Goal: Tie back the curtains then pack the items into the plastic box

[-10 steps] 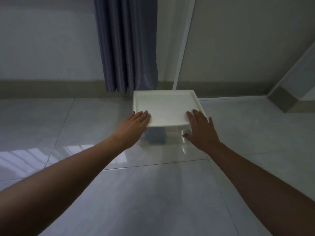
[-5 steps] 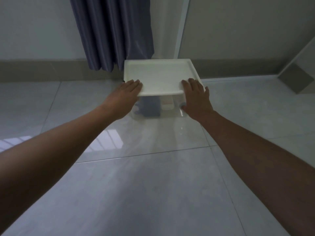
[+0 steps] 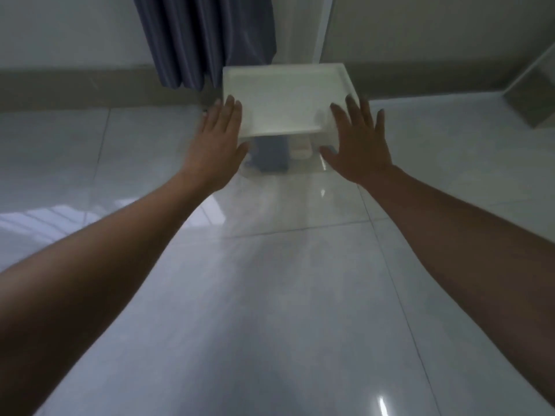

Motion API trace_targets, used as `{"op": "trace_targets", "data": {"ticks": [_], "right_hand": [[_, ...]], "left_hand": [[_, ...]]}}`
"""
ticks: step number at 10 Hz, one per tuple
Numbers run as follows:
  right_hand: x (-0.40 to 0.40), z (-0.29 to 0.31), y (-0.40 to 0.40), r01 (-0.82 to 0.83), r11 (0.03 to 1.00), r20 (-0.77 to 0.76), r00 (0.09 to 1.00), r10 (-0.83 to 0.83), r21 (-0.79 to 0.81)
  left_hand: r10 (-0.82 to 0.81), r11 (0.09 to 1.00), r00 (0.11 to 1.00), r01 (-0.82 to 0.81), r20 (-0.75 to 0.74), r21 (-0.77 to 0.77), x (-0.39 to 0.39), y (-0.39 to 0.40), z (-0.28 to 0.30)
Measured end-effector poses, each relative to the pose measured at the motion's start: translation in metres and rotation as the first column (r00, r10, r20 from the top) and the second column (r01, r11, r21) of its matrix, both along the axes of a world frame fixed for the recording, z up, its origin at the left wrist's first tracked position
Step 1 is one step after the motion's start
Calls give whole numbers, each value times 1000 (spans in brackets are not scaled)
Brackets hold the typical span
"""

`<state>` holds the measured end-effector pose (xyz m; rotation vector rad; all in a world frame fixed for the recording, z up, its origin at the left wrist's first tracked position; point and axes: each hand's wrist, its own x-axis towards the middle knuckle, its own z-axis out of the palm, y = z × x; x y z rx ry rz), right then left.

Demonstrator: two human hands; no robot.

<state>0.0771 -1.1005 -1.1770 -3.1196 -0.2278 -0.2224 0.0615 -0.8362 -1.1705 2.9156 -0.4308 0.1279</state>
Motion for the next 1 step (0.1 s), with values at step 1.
{"op": "trace_targets", "data": {"ticks": [1], "right_hand": [[-41, 24, 27, -14, 998, -92, 996, 20, 68]], "left_hand": [[25, 999, 997, -26, -71, -24, -41, 6, 27]]}}
